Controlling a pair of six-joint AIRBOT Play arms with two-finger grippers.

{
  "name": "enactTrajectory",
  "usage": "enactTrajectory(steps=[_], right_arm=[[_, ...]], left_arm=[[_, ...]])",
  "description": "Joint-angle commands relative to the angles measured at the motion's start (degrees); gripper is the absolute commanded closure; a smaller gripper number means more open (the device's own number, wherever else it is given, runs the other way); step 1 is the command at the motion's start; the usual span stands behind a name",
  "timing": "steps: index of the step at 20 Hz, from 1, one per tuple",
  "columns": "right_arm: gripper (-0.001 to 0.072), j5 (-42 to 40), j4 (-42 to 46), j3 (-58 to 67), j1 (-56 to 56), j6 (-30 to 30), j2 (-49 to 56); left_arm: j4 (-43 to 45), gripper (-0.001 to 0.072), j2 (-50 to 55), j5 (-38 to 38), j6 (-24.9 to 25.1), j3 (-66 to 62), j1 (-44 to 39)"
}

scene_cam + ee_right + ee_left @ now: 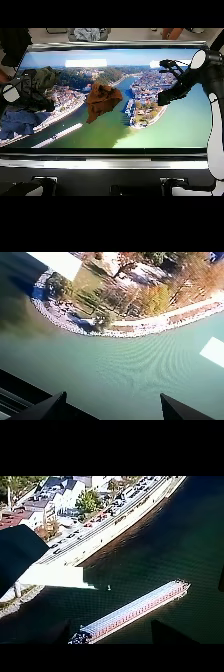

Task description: Fold the shirts.

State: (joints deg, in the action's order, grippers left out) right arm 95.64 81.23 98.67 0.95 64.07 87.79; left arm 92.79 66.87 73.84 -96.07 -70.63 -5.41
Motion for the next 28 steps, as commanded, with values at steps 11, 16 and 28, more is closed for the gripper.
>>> enactTrajectory(steps=[11, 16, 28], right_arm=[[0.0030, 0.02, 0.00, 0.00, 0.00, 0.02, 0.04], [0.0030, -2.12, 0.04, 0.00, 0.00, 0.00, 0.07], [0.0030, -22.60, 0.52, 0.00, 0.00, -0.02, 0.07]], left_arm=[[0.00, 0.0107, -0.02, 0.00, 0.00, 0.02, -0.02], [-0.31, 0.0107, 0.35, -16.33, 0.83, 1.07, -0.04], [-16.04, 0.0110, 5.09, -33.38, -1.31, 0.48, -2.47]])
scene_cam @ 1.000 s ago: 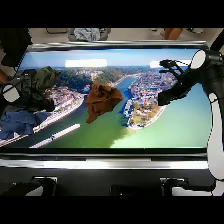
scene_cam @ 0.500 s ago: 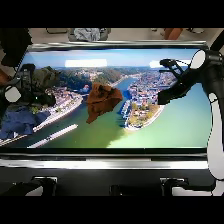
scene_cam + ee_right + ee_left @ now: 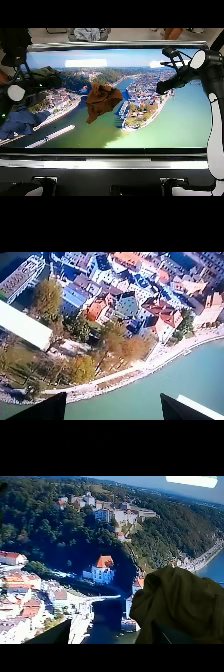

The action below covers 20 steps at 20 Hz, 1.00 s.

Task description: Fold the shirts.

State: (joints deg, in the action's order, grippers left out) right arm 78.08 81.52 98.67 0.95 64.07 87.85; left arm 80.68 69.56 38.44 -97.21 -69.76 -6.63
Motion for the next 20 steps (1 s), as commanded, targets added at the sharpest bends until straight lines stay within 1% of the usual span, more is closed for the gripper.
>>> enactTrajectory(steps=[1, 2, 3, 4, 6, 8, 11, 14, 18, 20], right_arm=[[0.0030, -4.92, 0.31, 0.00, 0.00, -0.26, 0.02], [0.0030, -4.39, 0.44, 0.00, 0.00, -1.22, 0.02], [0.0030, -3.56, 0.63, 0.00, 0.00, -2.05, 0.00], [0.0030, -2.40, 0.90, 0.00, 0.00, -2.38, 0.00], [0.0030, 0.68, 1.73, 0.00, 0.00, -2.38, 0.00], [0.0031, 4.68, 1.73, 0.00, 0.00, -2.38, 0.00], [0.0032, 7.63, 2.16, 0.00, 0.00, -2.38, 0.00], [0.0032, 8.96, 2.14, 0.00, 0.00, -2.38, 0.00], [0.0032, 9.09, 2.12, 0.00, 0.00, -2.40, 0.00], [0.0032, 9.31, 2.12, 0.00, 0.00, -2.95, 0.00]], left_arm=[[-5.03, 0.0109, 4.79, 6.84, 2.75, -1.20, -2.71], [-6.21, 0.0108, 7.26, 10.86, 6.47, -2.40, -4.59], [-7.19, 0.0021, 9.55, 13.94, 6.56, -3.96, -6.36], [-8.50, -0.0013, 11.63, 15.93, 5.88, -5.79, -8.04], [-10.45, -0.0013, 15.56, 15.76, 5.51, -9.97, -11.23], [-11.96, -0.0013, 19.61, 15.78, 3.67, -14.21, -13.42], [-12.79, -0.0013, 25.29, 16.92, -0.63, -16.39, -15.02], [-14.49, -0.0013, 29.07, 19.02, -0.63, -16.31, -17.20], [-14.47, -0.0013, 32.72, 15.02, -1.01, -16.31, -20.06], [-14.49, -0.0013, 34.23, 14.51, -1.03, -16.31, -20.22]])
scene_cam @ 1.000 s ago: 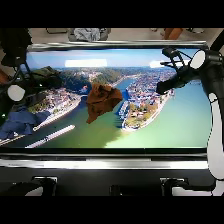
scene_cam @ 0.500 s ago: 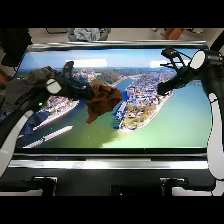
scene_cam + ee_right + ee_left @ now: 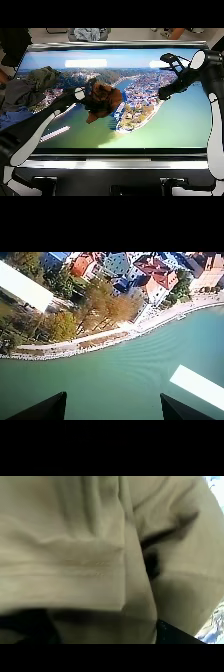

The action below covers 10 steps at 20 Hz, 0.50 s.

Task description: Fold the shirts.

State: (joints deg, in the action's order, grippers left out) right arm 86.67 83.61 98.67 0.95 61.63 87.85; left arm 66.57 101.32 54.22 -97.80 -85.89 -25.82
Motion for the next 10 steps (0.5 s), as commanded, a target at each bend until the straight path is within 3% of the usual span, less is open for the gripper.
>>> enactTrajectory(steps=[1, 6, 10], right_arm=[[0.0032, 0.68, 0.02, 0.00, 0.00, -0.59, 0.00], [0.0033, 0.26, 0.02, 0.00, 0.00, -0.61, 0.00], [0.0033, 0.02, 0.04, 0.02, 0.00, -1.44, -1.25]], left_arm=[[-0.63, 0.0058, 3.17, -0.35, -0.44, -0.17, -1.03], [-0.83, 0.0680, 2.99, 2.54, 0.00, -0.59, -0.81], [-0.74, 0.0683, -4.83, 1.01, 3.67, -3.85, -0.70]])
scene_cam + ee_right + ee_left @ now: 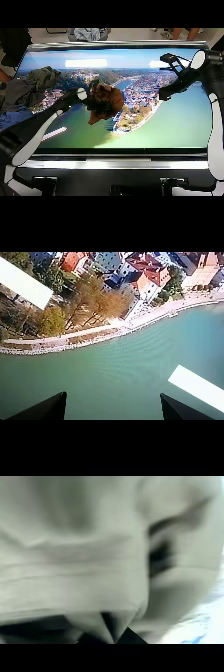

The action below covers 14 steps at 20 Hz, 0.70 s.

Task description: Fold the shirts.

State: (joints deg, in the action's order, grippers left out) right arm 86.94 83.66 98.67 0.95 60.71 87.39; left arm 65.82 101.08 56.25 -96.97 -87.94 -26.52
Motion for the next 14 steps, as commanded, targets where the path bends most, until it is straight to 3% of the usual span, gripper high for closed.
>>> enactTrajectory(steps=[1, 5, 9, 14], right_arm=[[0.0033, -0.42, 0.02, 0.07, 0.00, -1.14, -1.75], [0.0032, -0.66, 0.20, 0.07, 0.00, -1.66, -8.76], [0.0032, -1.46, 0.17, 0.07, 0.00, -1.64, -19.26], [0.0032, -1.29, 0.20, 0.07, 0.00, -1.60, -32.15]], left_arm=[[0.37, 0.0682, -8.15, -2.12, 4.13, -2.56, -0.07], [0.37, 0.0683, -28.33, -7.72, 10.69, -3.13, -2.36], [0.37, 0.0682, -44.04, -8.31, 11.10, -3.04, -9.03], [0.37, 0.0682, -46.05, -7.65, 10.86, -0.76, -20.20]])
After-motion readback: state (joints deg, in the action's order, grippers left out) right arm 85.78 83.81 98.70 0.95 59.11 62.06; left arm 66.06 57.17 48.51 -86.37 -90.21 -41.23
